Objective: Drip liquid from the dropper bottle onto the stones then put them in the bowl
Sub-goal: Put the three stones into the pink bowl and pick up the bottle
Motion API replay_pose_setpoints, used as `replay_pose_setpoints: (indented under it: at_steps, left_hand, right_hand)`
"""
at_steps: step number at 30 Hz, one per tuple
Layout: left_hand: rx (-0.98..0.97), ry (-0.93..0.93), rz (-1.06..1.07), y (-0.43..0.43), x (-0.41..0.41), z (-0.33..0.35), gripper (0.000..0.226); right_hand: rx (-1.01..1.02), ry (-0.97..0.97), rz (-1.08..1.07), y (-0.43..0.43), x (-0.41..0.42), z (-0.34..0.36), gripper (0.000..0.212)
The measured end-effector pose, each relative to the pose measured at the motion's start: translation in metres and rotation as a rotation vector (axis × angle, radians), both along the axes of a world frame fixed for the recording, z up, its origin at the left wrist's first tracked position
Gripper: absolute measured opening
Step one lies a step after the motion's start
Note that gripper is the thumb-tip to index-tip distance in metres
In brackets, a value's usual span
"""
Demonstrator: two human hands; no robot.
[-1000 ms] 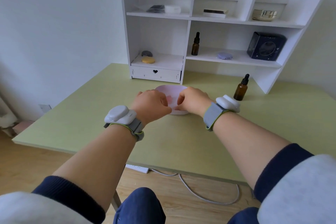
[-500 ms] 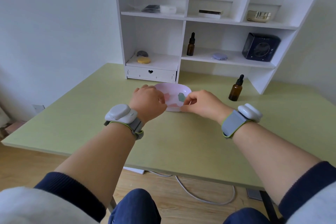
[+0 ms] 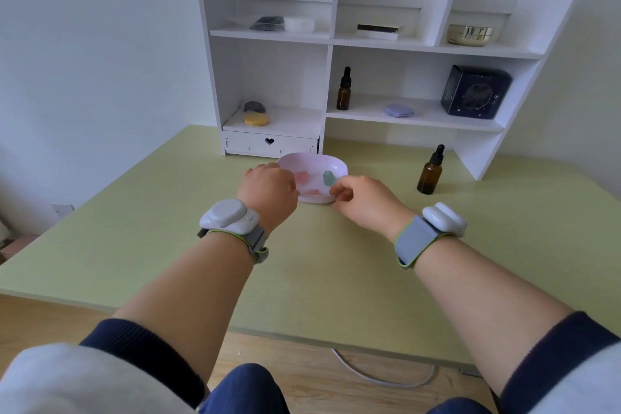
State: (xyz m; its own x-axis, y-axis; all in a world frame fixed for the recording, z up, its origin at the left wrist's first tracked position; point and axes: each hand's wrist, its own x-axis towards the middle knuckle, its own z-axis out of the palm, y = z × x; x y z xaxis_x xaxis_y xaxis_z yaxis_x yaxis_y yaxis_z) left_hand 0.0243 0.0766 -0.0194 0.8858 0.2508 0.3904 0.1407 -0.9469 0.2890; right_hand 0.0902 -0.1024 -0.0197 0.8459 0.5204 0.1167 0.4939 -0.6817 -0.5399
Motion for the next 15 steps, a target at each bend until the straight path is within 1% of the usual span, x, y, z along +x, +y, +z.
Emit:
replay_pose_setpoints:
  at_steps: [5, 8, 11, 15]
  left_hand:
    - [-0.002, 0.005, 0.001, 0.000, 0.001, 0.000, 0.017]
    - [-0.003, 0.012, 0.012, 0.000, 0.001, -0.001, 0.018]
    - [-0.006, -0.003, 0.012, -0.004, 0.002, -0.002, 0.020]
    - [-0.019, -0.028, -0.010, -0.018, 0.007, -0.001, 0.023]
  right_hand:
    - [0.006, 0.001, 0.012, -0.001, 0.001, 0.000, 0.031]
    - [0.065, -0.001, -0.011, -0.006, 0.001, 0.001, 0.034]
    - [0.149, -0.051, -0.109, -0.021, 0.004, 0.002, 0.028]
    - [0.207, -0.138, -0.290, -0.050, 0.015, 0.004, 0.013]
